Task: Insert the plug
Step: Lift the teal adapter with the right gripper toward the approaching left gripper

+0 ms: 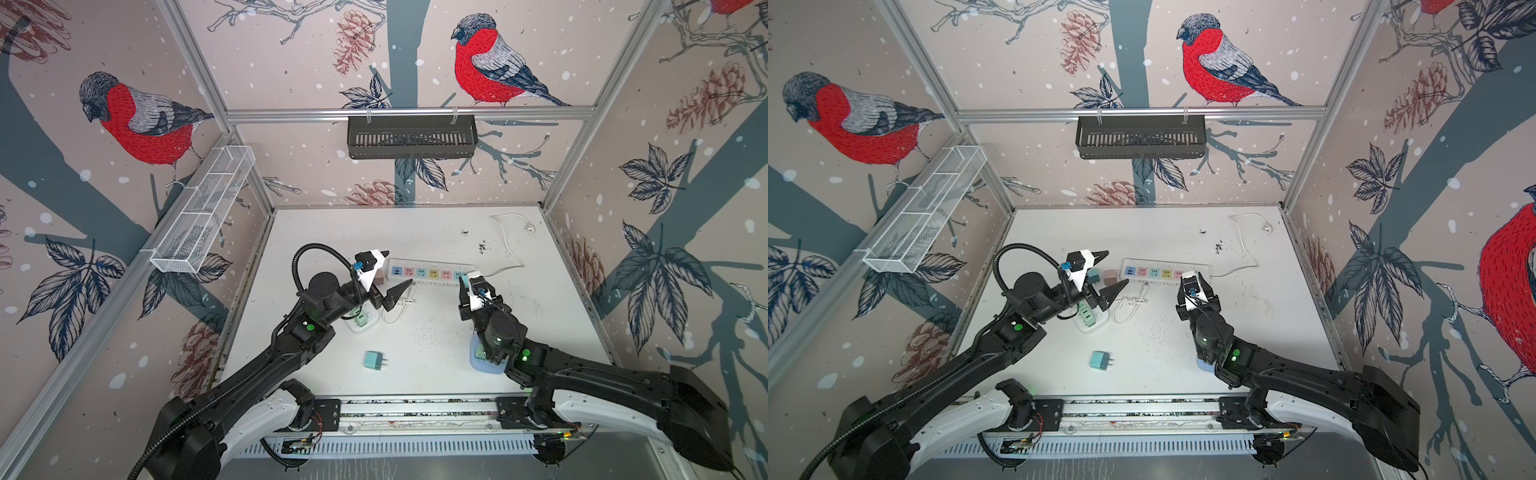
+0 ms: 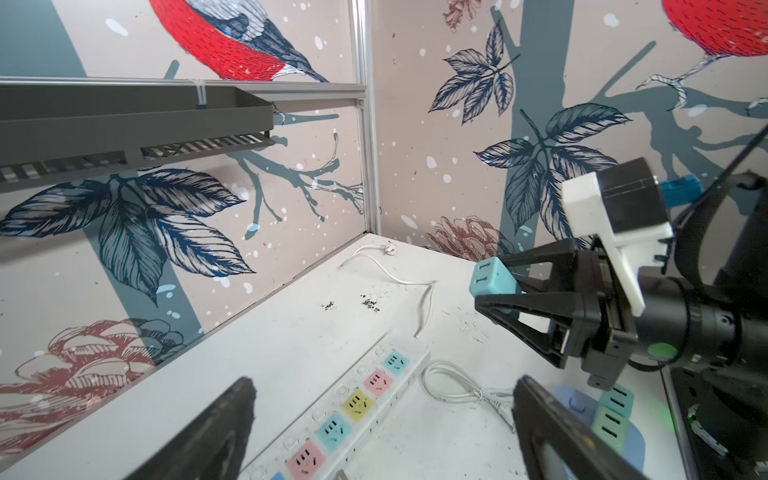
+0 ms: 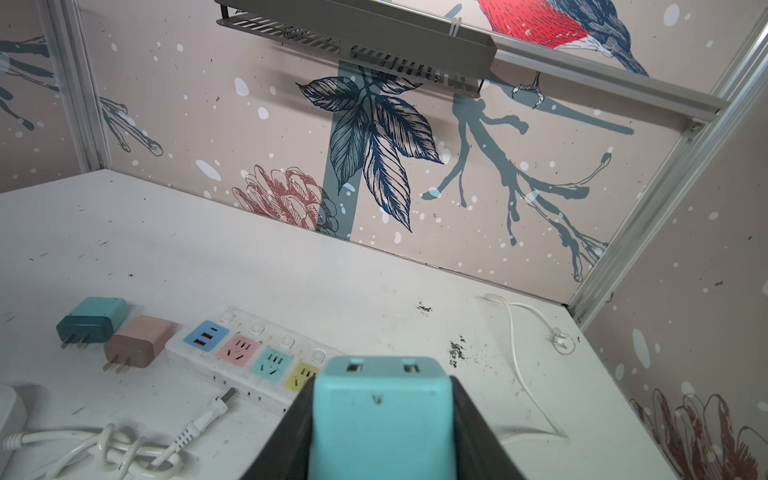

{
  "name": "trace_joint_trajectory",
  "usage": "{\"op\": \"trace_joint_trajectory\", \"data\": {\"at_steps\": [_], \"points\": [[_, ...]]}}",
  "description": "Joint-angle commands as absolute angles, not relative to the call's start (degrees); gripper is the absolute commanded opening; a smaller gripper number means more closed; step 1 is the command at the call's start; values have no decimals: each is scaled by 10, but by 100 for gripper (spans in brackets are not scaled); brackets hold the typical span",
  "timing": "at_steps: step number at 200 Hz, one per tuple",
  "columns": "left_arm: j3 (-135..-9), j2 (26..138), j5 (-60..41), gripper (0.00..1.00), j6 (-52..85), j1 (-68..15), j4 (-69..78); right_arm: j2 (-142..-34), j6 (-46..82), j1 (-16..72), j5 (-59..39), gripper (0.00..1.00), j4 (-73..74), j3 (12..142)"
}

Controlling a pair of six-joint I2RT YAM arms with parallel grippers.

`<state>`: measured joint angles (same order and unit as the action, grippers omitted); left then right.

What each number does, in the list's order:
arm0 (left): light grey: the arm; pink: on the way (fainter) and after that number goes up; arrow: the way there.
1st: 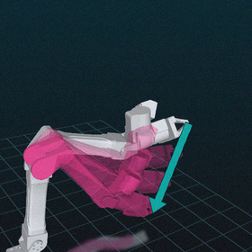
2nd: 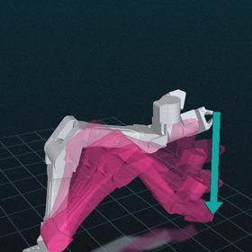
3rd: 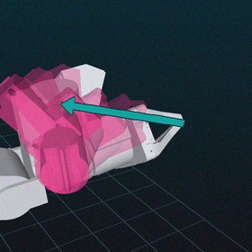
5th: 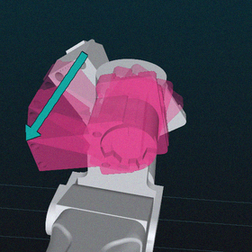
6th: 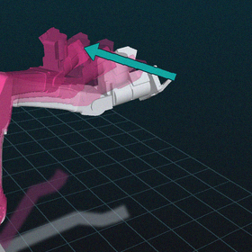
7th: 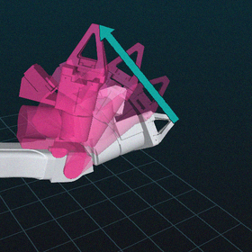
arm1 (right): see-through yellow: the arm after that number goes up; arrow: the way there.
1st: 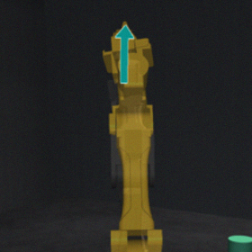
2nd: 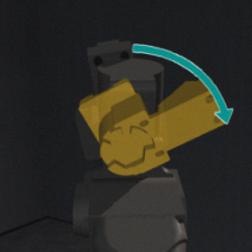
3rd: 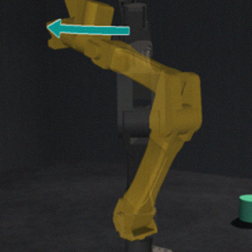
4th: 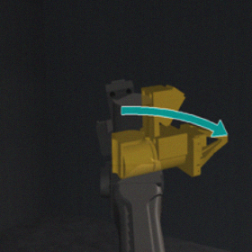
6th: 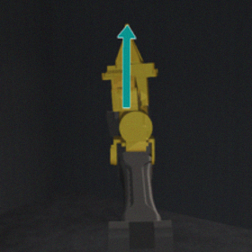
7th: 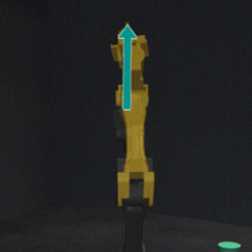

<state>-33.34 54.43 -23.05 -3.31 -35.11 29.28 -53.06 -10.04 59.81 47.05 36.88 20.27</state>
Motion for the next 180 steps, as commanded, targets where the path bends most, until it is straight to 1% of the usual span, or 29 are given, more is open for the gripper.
{"op": "trace_joint_trajectory", "data": {"at_steps": [1, 14, 29, 44, 69, 89, 140, 170, 180], "points": [[-329, 536, -283, 94, -62, -354, 298, -509, -143, 598, 386, 1, 381, 199], [-325, 535, -310, 94, -69, -356, 304, -495, -162, 601, 336, 1, 372, 200], [-327, 538, -333, 94, -80, -357, 302, -485, -193, 609, 324, 1, 385, 195], [-330, 545, -347, 94, -85, -359, 299, -481, -243, 617, 314, 1, 424, 178], [-347, 558, -361, 92, -94, -367, 274, -483, -344, 623, 267, 1, 506, 139], [-351, 568, -373, 92, -113, -380, 264, -491, -395, 623, 242, 1, 547, 125], [-398, 636, -402, 92, -132, -403, 228, -526, -448, 640, 226, 1, 599, 128], [-435, 666, -399, 87, -129, -424, 189, -547, -479, 651, 216, 1, 633, 125], [-442, 671, -387, 87, -134, -436, 181, -550, -484, 653, 212, 1, 633, 127]]}}
